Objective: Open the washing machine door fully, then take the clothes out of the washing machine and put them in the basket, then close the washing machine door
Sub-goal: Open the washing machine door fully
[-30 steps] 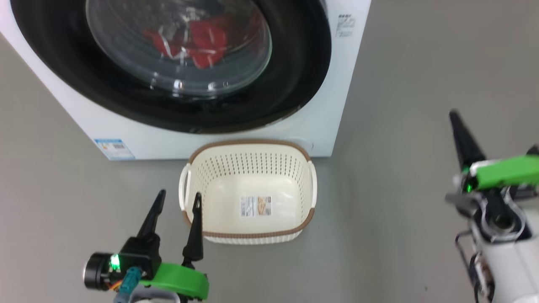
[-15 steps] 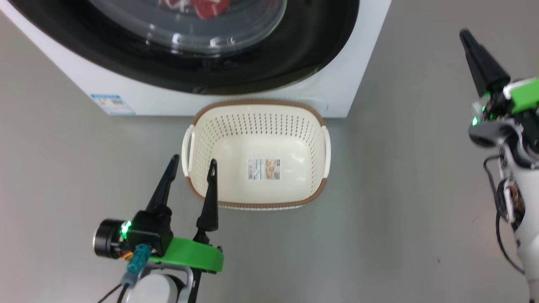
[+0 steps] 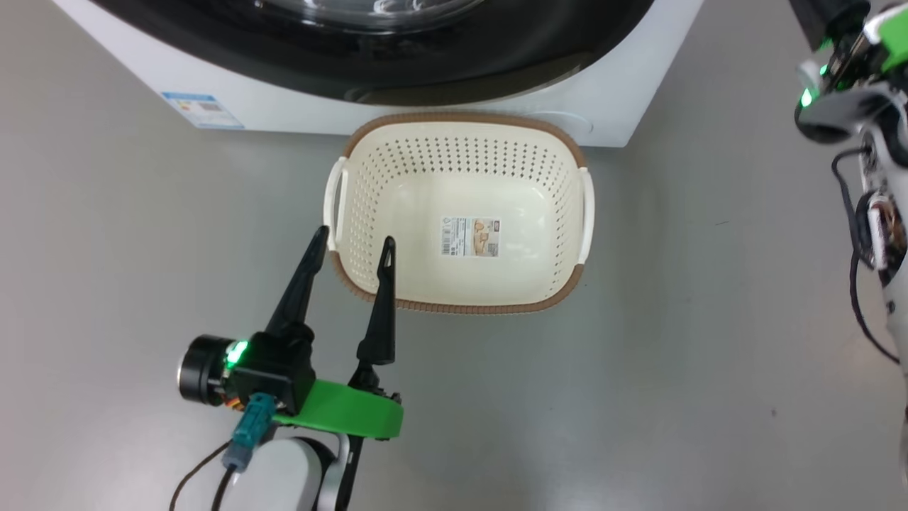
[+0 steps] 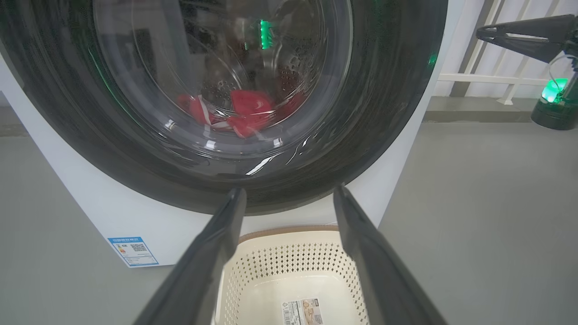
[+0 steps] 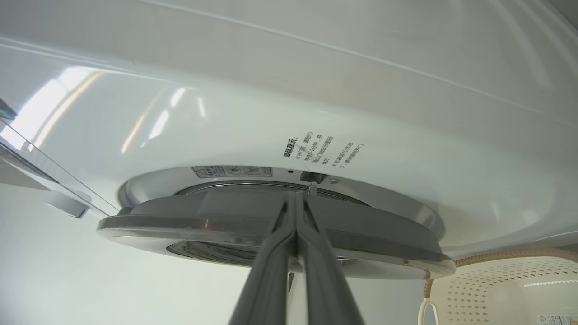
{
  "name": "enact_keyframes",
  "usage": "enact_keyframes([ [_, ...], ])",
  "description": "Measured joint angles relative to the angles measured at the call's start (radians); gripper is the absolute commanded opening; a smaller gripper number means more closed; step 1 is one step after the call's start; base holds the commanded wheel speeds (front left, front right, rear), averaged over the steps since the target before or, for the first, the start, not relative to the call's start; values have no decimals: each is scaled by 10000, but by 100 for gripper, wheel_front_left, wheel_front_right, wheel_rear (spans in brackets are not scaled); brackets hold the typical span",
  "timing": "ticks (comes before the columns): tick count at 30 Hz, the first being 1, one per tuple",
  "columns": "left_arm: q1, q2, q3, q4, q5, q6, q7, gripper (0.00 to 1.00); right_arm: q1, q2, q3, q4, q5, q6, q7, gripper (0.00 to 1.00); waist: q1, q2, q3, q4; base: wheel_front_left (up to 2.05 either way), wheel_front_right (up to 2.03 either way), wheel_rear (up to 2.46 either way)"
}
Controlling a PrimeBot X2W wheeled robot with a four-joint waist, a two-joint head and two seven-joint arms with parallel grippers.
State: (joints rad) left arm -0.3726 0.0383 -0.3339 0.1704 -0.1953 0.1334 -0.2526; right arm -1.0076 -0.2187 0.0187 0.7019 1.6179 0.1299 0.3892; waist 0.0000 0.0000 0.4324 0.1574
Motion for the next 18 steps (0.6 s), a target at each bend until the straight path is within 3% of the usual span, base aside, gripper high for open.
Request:
enact_keyframes([
  [18,-425,-8,-683,-125,-265,247,-2,100,-2151,63,497,1425,-211,0,759,0,0,0,652,786,0,0,0],
])
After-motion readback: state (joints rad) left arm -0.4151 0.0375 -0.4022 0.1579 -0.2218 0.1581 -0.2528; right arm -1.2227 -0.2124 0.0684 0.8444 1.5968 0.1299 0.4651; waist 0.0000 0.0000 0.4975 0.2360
